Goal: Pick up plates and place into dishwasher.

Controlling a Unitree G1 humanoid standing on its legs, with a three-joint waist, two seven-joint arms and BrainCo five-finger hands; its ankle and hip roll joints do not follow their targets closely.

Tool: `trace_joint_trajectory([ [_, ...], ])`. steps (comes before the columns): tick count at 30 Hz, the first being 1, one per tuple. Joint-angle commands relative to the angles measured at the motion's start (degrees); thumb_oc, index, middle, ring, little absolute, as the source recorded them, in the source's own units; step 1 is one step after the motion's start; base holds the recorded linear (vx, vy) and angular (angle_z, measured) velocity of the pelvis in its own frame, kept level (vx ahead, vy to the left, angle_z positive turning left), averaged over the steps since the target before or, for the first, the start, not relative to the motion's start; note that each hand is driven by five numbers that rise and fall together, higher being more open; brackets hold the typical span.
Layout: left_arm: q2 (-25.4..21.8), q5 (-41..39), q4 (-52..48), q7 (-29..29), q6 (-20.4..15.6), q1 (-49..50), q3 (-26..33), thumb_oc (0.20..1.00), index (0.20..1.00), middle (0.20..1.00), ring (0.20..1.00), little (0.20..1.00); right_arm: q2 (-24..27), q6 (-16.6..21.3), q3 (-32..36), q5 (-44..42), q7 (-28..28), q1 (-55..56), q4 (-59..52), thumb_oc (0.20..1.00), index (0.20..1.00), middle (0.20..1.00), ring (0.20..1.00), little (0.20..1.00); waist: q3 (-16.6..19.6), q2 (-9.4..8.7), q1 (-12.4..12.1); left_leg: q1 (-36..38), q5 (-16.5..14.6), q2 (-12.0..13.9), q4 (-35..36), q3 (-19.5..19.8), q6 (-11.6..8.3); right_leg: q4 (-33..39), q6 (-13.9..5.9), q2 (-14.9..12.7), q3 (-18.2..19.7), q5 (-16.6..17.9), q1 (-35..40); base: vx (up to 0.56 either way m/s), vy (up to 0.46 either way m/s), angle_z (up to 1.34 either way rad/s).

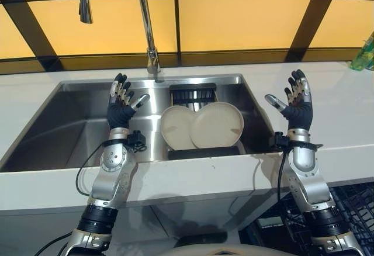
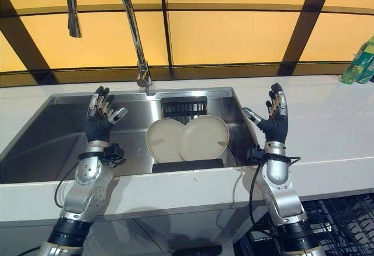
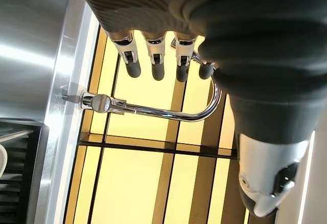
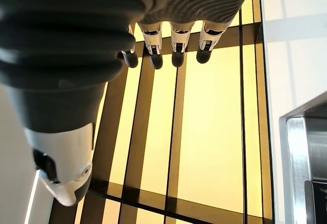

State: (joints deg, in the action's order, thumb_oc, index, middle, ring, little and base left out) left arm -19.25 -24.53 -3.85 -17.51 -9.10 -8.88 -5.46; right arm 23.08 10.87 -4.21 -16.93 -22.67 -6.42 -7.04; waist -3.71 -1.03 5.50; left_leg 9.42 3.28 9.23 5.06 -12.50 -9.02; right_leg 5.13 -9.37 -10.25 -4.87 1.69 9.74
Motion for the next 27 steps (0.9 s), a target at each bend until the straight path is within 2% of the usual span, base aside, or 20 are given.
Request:
trace_joint_trajectory([
  [1,-1.86,-2.29,-1.77,1.17,-1.86,-1.95,1.66,1.0,1.0,1.0,1.0,1.0,1.01,2.11,2.57,0.25,0.76,-1.87,-3.65,1.0,1.0,1.0,1.0,1.0,1.02,0.43,-0.26,0.33,-5.35,-1.48,-1.23,-0.24,4.58,-2.26,0.52,0.8,-2.02,-0.47,-3.96,0.0,0.0,0.0],
  [6,-1.85,-2.6,-2.01,2.75,-1.53,-1.92,1.68,1.0,1.0,1.0,1.0,1.0,0.86,1.61,2.4,0.22,0.55,-1.88,-3.76,1.0,1.0,1.0,1.0,1.0,1.13,0.4,-0.5,0.25,-5.35,-1.53,-1.15,-0.02,4.56,-2.22,0.59,0.81,-2.49,-0.5,-3.8,0.01,-0.024,0.0],
  [11,-2.8,-2.31,-3.24,2.41,-1.58,-1.02,2.83,1.0,1.0,1.0,1.0,1.0,0.94,1.4,2.02,0.48,1.51,-2.21,-4.34,1.0,1.0,1.0,1.0,1.0,1.62,0.49,-1.05,0.12,-4.66,-0.76,-1.04,-1.31,4.0,-1.56,0.84,0.92,-4.89,0.19,-4.1,-0.02,-0.061,-0.04],
  [15,-3.02,-2.35,-2.34,1.67,-1.35,-2.09,2.44,1.0,1.0,1.0,1.0,1.0,1.41,1.49,1.54,0.55,1.92,-3.15,-3.3,1.0,1.0,1.0,1.0,1.0,1.51,0.57,-1.16,-0.62,-4.33,-0.64,-1.09,-0.69,3.81,-1.32,1.27,1.79,-4.58,0.16,-4.46,-0.05,-0.078,-0.1],
  [21,-2.93,-2.13,-1.99,2.37,-2.46,-1.65,3.1,1.0,1.0,1.0,1.0,1.0,1.95,1.32,2.18,-0.04,2.68,-3.5,-2.91,1.0,1.0,1.0,1.0,1.0,1.32,0.59,-1.04,-0.97,-3.53,1.13,-1.77,-0.6,3.24,-1.96,3.01,4.28,-3.82,-1.19,-4.4,-0.04,-0.067,-0.03],
  [24,-2.75,-2.16,-1.54,2.43,-2.38,-2.04,3.24,1.0,1.0,1.0,1.0,1.0,2.2,1.08,2.32,0.05,2.95,-4.01,-2.53,1.0,1.0,1.0,1.0,1.0,1.07,0.52,-0.83,-1.97,-3.59,2.17,-4.18,-0.19,2.76,-3.85,4.23,5.84,-2.97,-2.59,-4.87,-0.02,-0.061,-0.02],
  [27,-2.62,-0.55,-1.06,2.98,-2.9,-2.25,3.27,1.0,1.0,1.0,1.0,1.0,3.43,0.82,2.73,-0.36,3.21,-4.12,-2.84,1.0,1.0,1.0,1.0,1.0,0.01,-0.51,-0.73,-5.02,-5.27,2.66,-12.86,0.58,2.64,-5.84,5.75,6.34,-1.92,-3.22,-5.6,-0.05,-0.096,-0.01],
])
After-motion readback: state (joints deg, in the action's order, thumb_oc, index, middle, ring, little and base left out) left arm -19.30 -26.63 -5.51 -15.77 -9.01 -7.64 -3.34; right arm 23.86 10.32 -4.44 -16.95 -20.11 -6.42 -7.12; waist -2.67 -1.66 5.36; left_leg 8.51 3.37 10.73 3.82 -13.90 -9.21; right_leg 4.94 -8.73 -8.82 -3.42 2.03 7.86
